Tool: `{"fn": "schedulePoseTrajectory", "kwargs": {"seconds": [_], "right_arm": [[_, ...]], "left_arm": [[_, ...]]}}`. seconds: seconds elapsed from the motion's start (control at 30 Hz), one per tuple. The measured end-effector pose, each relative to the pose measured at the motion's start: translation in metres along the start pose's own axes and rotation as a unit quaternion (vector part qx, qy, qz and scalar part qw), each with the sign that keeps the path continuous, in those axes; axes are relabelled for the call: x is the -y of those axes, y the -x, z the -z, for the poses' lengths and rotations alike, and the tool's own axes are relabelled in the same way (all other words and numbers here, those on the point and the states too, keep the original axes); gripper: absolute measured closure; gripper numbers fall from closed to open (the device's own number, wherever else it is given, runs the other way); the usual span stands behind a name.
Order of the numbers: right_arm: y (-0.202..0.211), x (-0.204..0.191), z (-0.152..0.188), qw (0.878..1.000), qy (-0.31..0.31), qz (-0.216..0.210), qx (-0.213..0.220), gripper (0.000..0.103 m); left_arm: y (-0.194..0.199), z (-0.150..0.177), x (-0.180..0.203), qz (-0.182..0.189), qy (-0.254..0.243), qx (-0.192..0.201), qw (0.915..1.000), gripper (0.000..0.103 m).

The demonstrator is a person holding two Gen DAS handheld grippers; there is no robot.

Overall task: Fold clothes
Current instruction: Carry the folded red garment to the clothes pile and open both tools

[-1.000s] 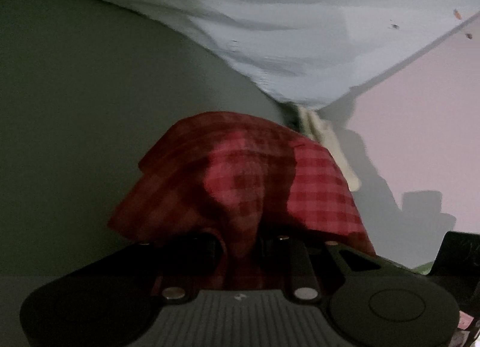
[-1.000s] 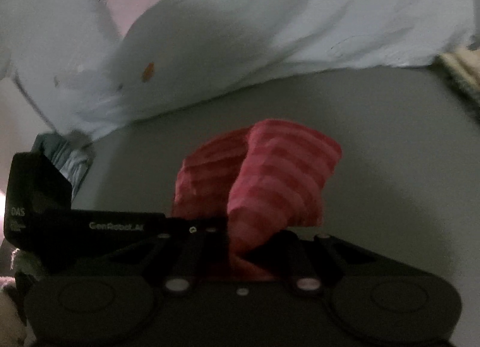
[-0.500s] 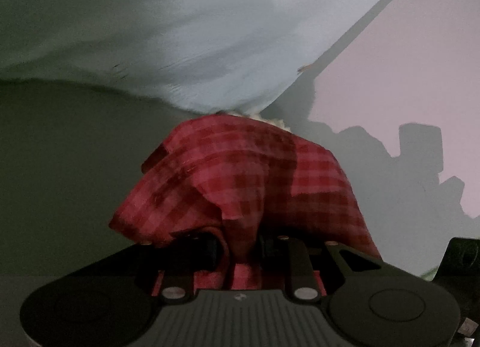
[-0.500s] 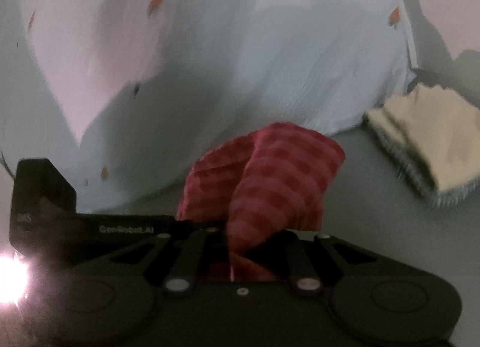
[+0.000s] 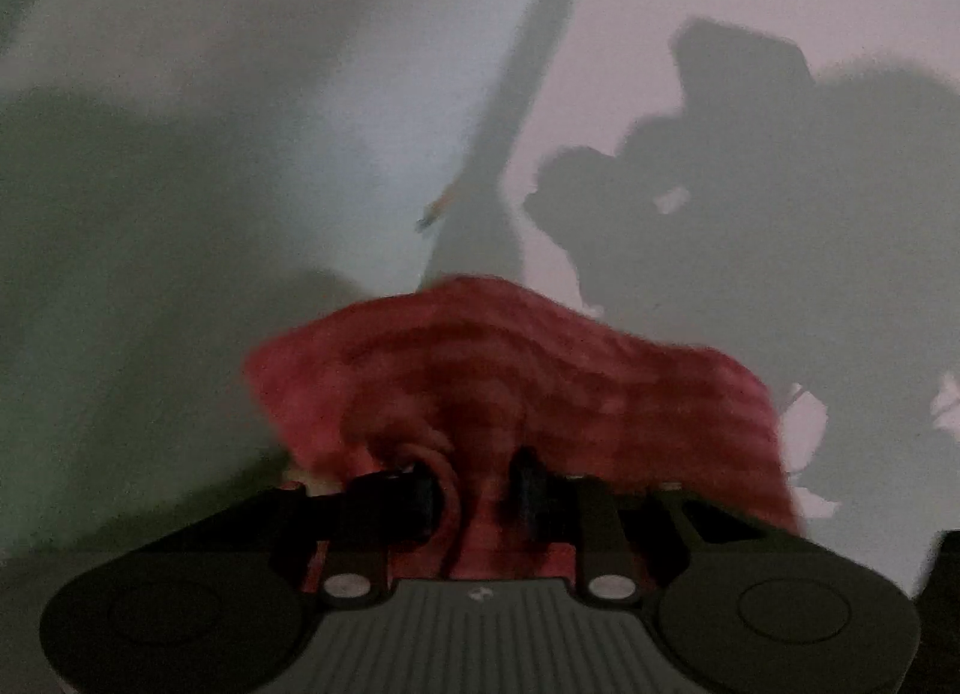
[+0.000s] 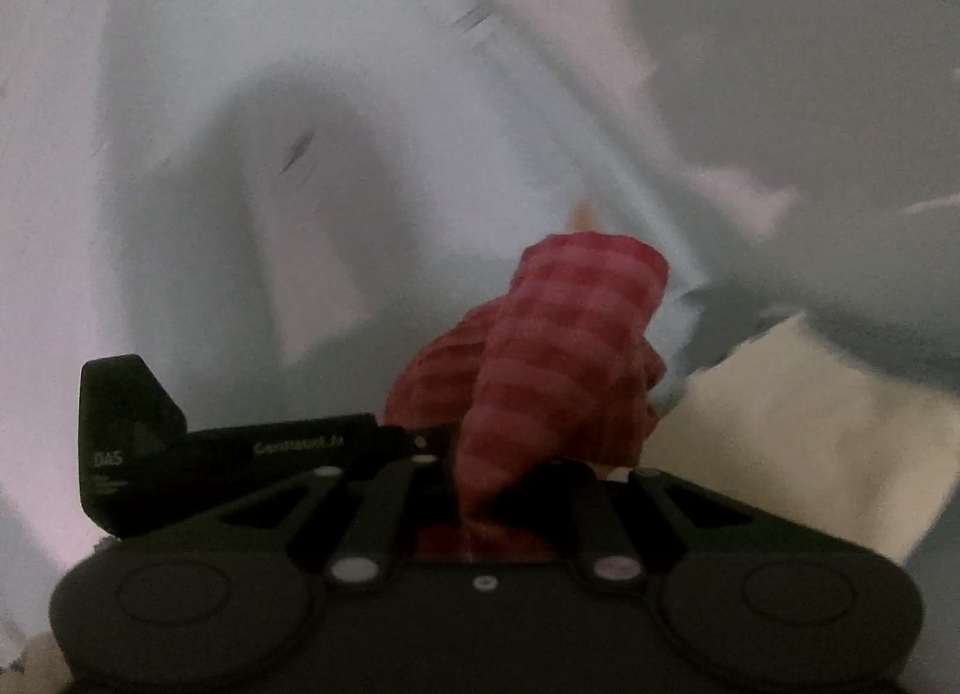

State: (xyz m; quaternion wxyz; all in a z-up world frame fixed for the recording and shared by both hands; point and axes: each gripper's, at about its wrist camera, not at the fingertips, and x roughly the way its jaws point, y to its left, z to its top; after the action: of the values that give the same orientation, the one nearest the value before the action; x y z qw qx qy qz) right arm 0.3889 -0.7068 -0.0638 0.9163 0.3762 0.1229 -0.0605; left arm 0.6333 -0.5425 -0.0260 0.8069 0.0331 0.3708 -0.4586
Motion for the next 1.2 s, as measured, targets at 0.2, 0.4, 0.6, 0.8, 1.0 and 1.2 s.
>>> {"fn": "schedulePoseTrajectory", "kwargs": {"seconds": [0.2, 0.4, 0.6, 0.8, 1.0, 1.2], "right_arm": [[-0.021, 0.072, 0.013, 0.977, 0.013, 0.211, -0.044, 0.055], [-0.009, 0.109, 0.023, 0.967, -0.001, 0.245, -0.066, 0.049], [-0.012, 0.083, 0.022, 0.95, 0.127, 0.286, -0.016, 0.044], [-0.032, 0.078, 0.024, 0.935, 0.208, 0.286, -0.035, 0.025], [-0.036, 0.067, 0.015, 0.896, 0.246, 0.365, -0.055, 0.022], [-0.006, 0.034, 0.019, 0.901, 0.281, 0.328, -0.046, 0.013]], "left_arm": [[-0.127, 0.005, 0.002, -0.122, -0.055, -0.077, 0.988, 0.034], [-0.141, 0.041, -0.007, -0.135, -0.012, -0.076, 0.9878, 0.03], [-0.138, 0.049, -0.01, -0.153, -0.016, -0.067, 0.9859, 0.024], [-0.109, 0.05, -0.018, -0.127, 0.046, -0.044, 0.9899, 0.023], [-0.055, 0.062, -0.018, -0.127, 0.097, -0.015, 0.9871, 0.021], [0.051, 0.096, 0.001, -0.153, 0.124, 0.039, 0.9796, 0.017]]}}
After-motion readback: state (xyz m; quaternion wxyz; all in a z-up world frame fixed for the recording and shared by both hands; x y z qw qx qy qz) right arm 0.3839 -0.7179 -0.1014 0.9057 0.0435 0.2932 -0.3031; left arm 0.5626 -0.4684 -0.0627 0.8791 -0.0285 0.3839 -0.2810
